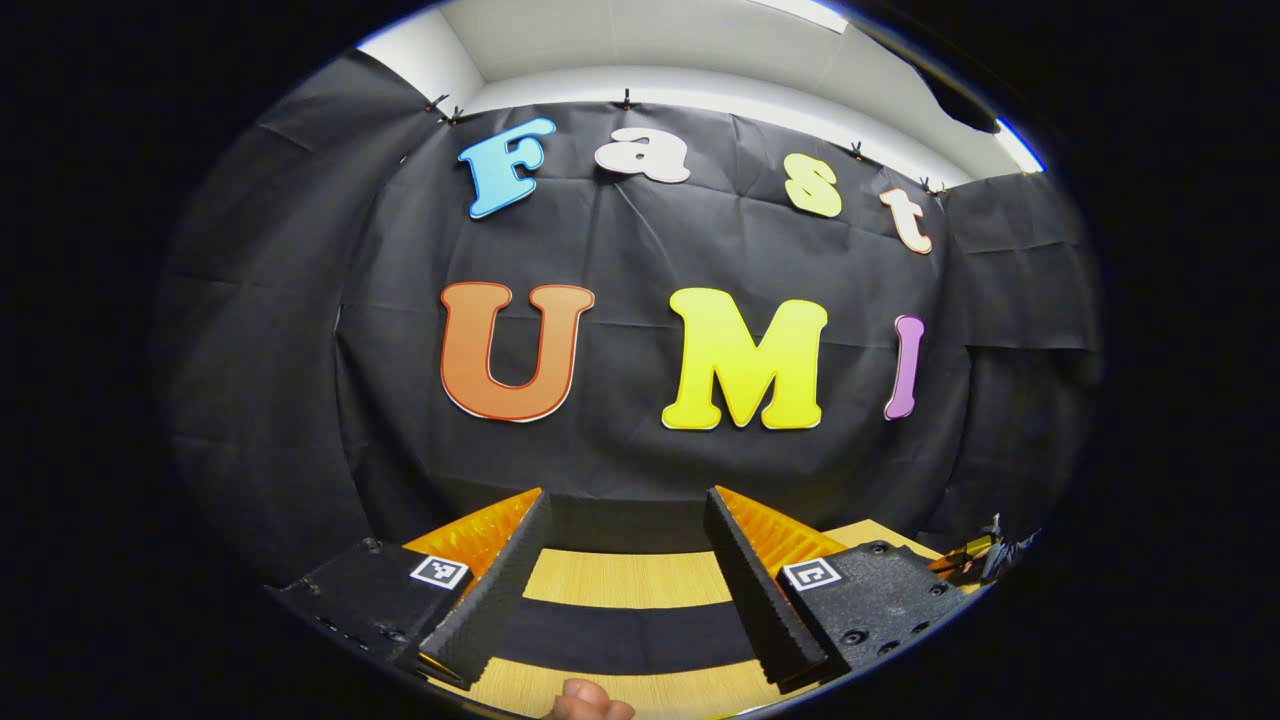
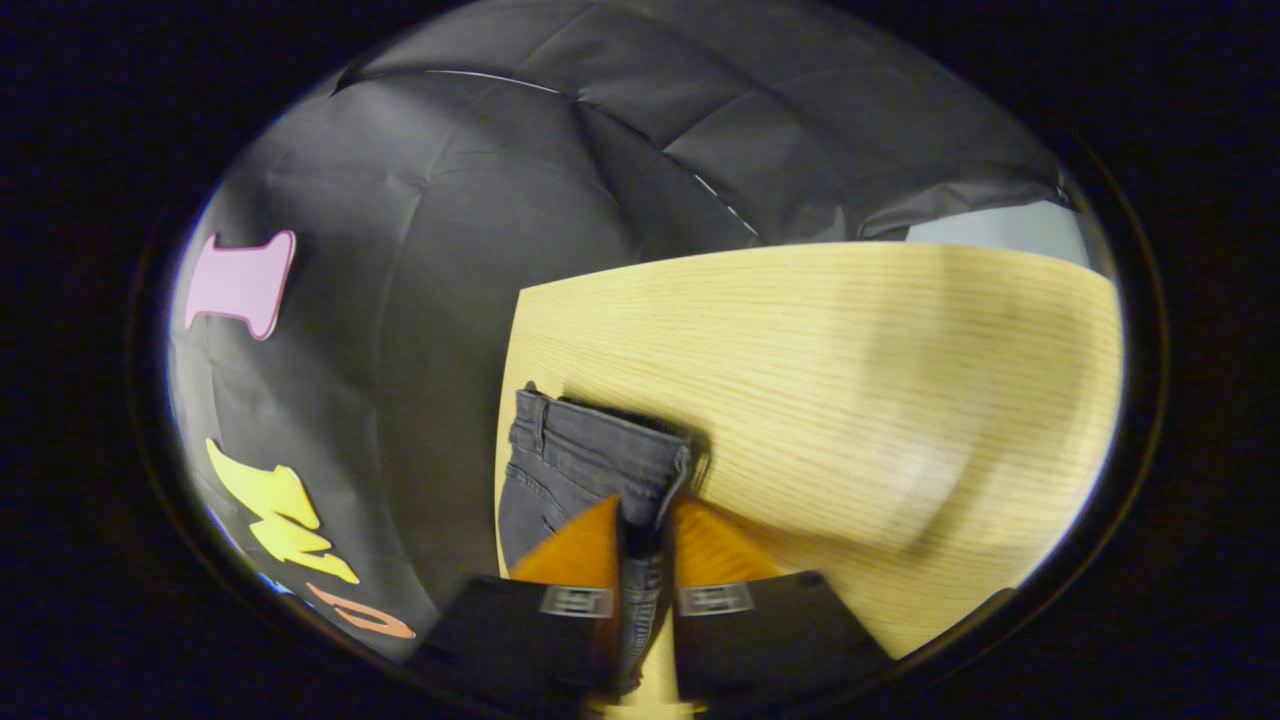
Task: Grasp the waist and the cuffs of the jeans and fold them to make the two legs overlap; first hold the waist and fold one-third of the jeans toward the cuffs, then hold the cuffs and fold the remaining one-third in the same direction to finish folding.
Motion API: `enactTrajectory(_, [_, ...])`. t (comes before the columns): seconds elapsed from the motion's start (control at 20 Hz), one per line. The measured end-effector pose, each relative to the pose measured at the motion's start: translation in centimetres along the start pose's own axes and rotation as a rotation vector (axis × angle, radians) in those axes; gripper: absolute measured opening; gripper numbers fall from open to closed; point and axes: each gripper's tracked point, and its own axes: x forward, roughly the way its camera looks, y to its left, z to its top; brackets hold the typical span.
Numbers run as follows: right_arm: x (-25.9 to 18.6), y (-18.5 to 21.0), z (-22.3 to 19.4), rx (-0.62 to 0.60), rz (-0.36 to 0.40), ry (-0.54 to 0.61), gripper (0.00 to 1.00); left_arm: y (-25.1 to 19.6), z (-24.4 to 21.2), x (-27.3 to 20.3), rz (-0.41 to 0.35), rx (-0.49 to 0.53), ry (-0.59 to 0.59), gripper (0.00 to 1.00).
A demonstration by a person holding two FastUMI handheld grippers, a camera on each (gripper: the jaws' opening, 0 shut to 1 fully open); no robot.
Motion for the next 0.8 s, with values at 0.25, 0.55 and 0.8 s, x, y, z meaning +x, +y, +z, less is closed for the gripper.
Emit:
enactTrajectory(0.25, [-0.7,1.4,-0.1,-0.189,-0.084,-0.05,0.08,0.8,0.0,-0.5,0.014,-0.008,0.004,0.98])
enactTrajectory(0.55, [-4.7,9.8,-2.5,-0.634,-0.028,-0.161,0.08,1.8,-0.5,-1.1,0.036,-0.013,0.01,0.98])
enactTrajectory(0.8, [-8.1,16.2,-8.6,-0.97,0.046,-0.22,0.08,2.5,-0.9,-1.8,0.045,-0.019,0.02,0.98])
